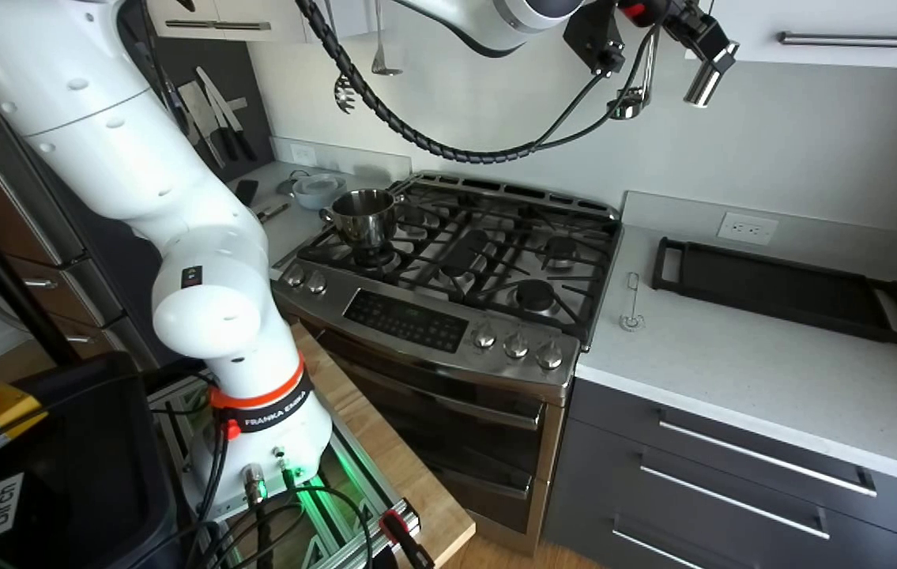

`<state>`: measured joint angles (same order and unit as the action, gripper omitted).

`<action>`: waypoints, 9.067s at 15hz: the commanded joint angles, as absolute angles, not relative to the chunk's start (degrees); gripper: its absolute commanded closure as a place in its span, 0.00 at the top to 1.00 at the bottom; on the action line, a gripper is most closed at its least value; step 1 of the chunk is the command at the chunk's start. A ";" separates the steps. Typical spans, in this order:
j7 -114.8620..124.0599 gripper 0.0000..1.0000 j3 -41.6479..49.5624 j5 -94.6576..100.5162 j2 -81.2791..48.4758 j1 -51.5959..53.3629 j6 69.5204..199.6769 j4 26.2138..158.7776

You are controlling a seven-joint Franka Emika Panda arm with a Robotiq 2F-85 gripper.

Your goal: Shift a spice bottle to the counter

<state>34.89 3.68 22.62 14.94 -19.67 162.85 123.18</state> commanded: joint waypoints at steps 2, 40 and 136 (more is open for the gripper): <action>35.43 0.11 3.84 22.05 10.93 -19.88 161.51 120.98; 73.55 0.11 15.64 40.67 -40.25 -13.63 155.74 85.52; 54.12 1.00 19.68 54.32 -4.44 0.19 142.40 123.18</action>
